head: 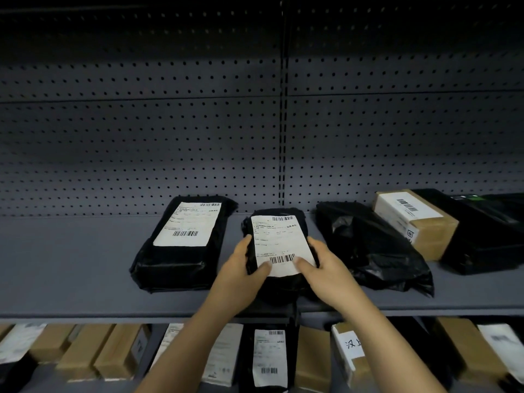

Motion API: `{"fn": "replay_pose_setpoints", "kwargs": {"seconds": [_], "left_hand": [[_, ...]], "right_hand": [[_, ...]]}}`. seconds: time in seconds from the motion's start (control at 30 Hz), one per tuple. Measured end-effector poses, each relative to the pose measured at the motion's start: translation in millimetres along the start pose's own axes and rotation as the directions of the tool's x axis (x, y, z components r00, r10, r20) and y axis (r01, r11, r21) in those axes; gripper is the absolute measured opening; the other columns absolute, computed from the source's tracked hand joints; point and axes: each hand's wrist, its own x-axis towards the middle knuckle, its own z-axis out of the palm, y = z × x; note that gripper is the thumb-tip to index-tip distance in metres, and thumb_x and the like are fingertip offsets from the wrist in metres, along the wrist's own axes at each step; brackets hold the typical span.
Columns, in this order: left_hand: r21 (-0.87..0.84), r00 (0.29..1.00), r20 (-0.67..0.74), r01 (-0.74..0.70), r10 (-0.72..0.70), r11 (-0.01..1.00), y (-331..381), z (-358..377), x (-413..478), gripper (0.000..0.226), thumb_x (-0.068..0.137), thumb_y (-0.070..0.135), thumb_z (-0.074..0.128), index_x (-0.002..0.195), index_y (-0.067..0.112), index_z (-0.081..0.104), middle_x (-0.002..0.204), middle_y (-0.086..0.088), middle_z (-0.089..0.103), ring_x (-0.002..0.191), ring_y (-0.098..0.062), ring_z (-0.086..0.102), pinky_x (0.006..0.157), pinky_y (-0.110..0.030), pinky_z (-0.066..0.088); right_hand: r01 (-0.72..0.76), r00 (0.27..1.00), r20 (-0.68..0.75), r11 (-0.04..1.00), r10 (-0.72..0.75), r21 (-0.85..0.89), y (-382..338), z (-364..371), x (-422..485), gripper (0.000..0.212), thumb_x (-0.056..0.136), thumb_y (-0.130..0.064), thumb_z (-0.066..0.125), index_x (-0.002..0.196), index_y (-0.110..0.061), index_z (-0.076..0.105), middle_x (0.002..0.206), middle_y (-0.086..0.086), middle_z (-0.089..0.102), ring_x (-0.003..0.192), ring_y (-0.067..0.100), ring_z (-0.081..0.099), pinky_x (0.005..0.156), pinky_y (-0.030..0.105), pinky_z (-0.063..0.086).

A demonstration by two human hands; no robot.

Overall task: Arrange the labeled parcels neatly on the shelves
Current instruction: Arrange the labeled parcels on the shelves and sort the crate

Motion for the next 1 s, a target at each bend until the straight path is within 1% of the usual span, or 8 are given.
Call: {"fn": "replay_pose_setpoints", "kwargs": {"seconds": [0.13, 0.2, 0.27, 0.37, 0.5, 0.63, 0.73, 1.0], "left_hand": [[-0.033, 0.999, -0.026, -0.019, 0.018, 0.999, 2, 1, 2, 0.070, 0.085, 0.015, 0.072, 0.145, 0.025, 0.036, 0.124, 0.016, 0.060, 0.118, -0.002, 0.055, 0.104, -0.033, 0.047], [-0.084, 0.997, -0.051, -0.065, 0.061, 0.994, 5, 2, 1, 0.072, 0.083, 0.009, 0.073, 0.144, 0.024, 0.038, 0.127, 0.013, 0.059, 0.121, -0.002, 0.053, 0.105, -0.032, 0.046], [-0.107, 0.988, -0.086, -0.135, 0.126, 0.985, 9, 1, 0, 0.072, 0.082, 0.006, 0.074, 0.140, 0.029, 0.038, 0.129, 0.012, 0.059, 0.123, -0.001, 0.053, 0.103, -0.028, 0.046], [-0.128, 0.962, -0.151, -0.249, 0.229, 0.960, 19, -4, 0, 0.077, 0.081, 0.006, 0.075, 0.143, 0.028, 0.036, 0.135, 0.011, 0.055, 0.126, -0.001, 0.050, 0.106, -0.031, 0.045], [-0.135, 0.906, -0.213, -0.399, 0.367, 0.907, 38, -12, 1, 0.079, 0.082, 0.004, 0.074, 0.147, 0.025, 0.034, 0.144, 0.012, 0.045, 0.133, 0.001, 0.041, 0.110, -0.033, 0.040], [-0.123, 0.845, -0.244, -0.513, 0.475, 0.849, 55, -20, 4, 0.077, 0.082, 0.000, 0.073, 0.144, 0.026, 0.035, 0.145, 0.008, 0.043, 0.136, -0.003, 0.038, 0.112, -0.033, 0.038], [-0.108, 0.807, -0.268, -0.568, 0.526, 0.816, 61, -25, 7, 0.076, 0.082, -0.002, 0.073, 0.144, 0.024, 0.036, 0.147, 0.003, 0.041, 0.140, -0.010, 0.036, 0.114, -0.040, 0.035], [-0.101, 0.743, -0.312, -0.645, 0.592, 0.757, 69, -30, 12, 0.074, 0.081, 0.004, 0.071, 0.143, 0.026, 0.038, 0.147, -0.001, 0.040, 0.141, -0.019, 0.035, 0.113, -0.043, 0.036]], "right_hand": [[0.010, 1.000, -0.004, 0.998, -0.009, 0.068, 3, 0, 0, 0.048, 0.096, -0.018, 0.058, 0.140, -0.031, 0.043, 0.114, -0.024, 0.057, 0.099, -0.014, 0.054, 0.073, 0.003, 0.042], [0.033, 0.999, -0.024, 0.992, -0.030, 0.124, 3, -2, -2, 0.051, 0.095, -0.014, 0.060, 0.138, -0.033, 0.042, 0.110, -0.031, 0.054, 0.092, -0.025, 0.051, 0.071, -0.002, 0.040], [0.089, 0.996, -0.039, 0.983, -0.084, 0.163, 0, -6, -4, 0.056, 0.094, -0.010, 0.061, 0.139, -0.035, 0.040, 0.112, -0.033, 0.053, 0.095, -0.030, 0.048, 0.073, -0.003, 0.039], [0.212, 0.977, -0.071, 0.961, -0.202, 0.177, -9, -14, -4, 0.063, 0.092, -0.006, 0.063, 0.142, -0.035, 0.036, 0.123, -0.034, 0.050, 0.111, -0.025, 0.045, 0.084, 0.000, 0.039], [0.370, 0.926, -0.140, 0.918, -0.351, 0.143, -24, -23, -1, 0.070, 0.091, -0.006, 0.064, 0.147, -0.034, 0.032, 0.139, -0.030, 0.045, 0.130, -0.011, 0.039, 0.102, 0.011, 0.038], [0.464, 0.876, -0.221, 0.872, -0.428, 0.153, -41, -28, 0, 0.076, 0.089, -0.001, 0.065, 0.144, -0.039, 0.031, 0.138, -0.034, 0.042, 0.130, -0.013, 0.038, 0.101, 0.008, 0.037], [0.516, 0.843, -0.264, 0.842, -0.468, 0.157, -51, -29, 2, 0.077, 0.088, 0.002, 0.065, 0.145, -0.038, 0.031, 0.137, -0.036, 0.042, 0.131, -0.012, 0.039, 0.100, 0.008, 0.037], [0.596, 0.784, -0.316, 0.790, -0.534, 0.144, -63, -29, 3, 0.077, 0.088, 0.005, 0.063, 0.144, -0.038, 0.033, 0.148, -0.019, 0.041, 0.139, 0.002, 0.035, 0.115, 0.040, 0.035]]}}
